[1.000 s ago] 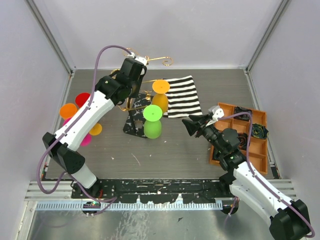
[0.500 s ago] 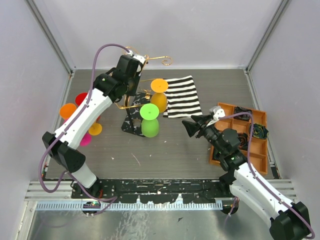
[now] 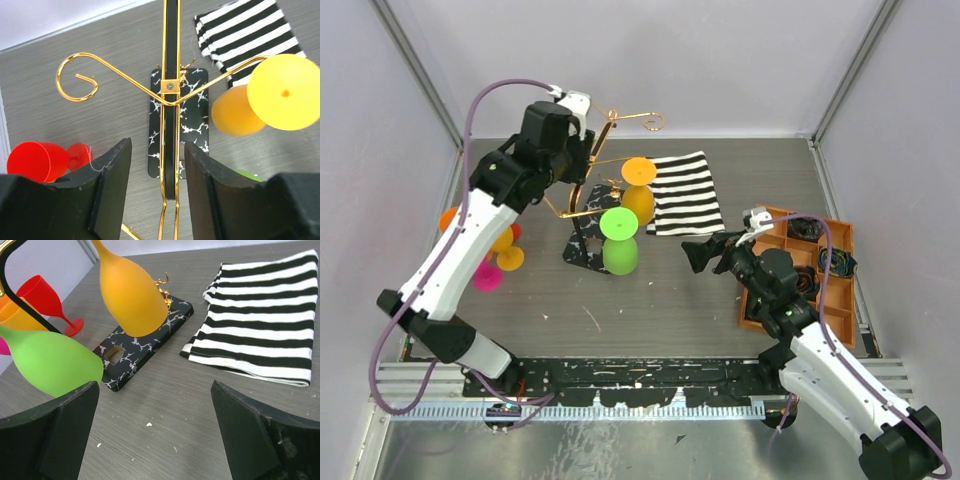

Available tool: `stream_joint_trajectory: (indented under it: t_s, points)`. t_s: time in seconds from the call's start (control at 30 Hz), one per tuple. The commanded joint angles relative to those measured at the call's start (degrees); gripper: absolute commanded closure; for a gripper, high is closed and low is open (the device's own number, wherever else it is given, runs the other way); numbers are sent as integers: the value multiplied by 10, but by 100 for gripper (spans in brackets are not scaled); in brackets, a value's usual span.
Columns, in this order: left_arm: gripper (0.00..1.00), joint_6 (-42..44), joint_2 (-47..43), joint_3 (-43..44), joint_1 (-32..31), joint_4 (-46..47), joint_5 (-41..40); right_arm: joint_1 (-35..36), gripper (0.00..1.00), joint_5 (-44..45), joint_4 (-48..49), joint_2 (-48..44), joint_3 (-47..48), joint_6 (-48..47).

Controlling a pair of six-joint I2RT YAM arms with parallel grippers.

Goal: Place the wine glass upside down on the wine glass rack
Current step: Adjust the wine rack at the center of the board.

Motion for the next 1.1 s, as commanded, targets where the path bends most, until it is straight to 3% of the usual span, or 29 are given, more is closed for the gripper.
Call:
stream_joint_trajectory:
  t_s: [0.0, 0.17, 0.4, 0.73, 0.87, 1.07]
  points:
    - [46, -14, -59, -4, 6, 28, 17, 2, 0, 22, -67, 2, 53, 48]
    - [43, -40, -139, -71, 20, 59, 14, 3, 0, 13, -98, 1, 62, 63]
    - [39, -74, -275, -193, 29, 66, -43, 2, 0, -66, -113, 6, 59, 3]
    - [37, -126, -443, -313, 29, -2, -117, 11, 0, -59, -149, 11, 62, -11]
    - [36, -153, -478, -343, 29, -26, -142, 74, 0, 12, -171, 2, 73, -16]
    - [35, -187, -497, -376, 29, -43, -150, 263, 0, 159, -157, 5, 81, -8]
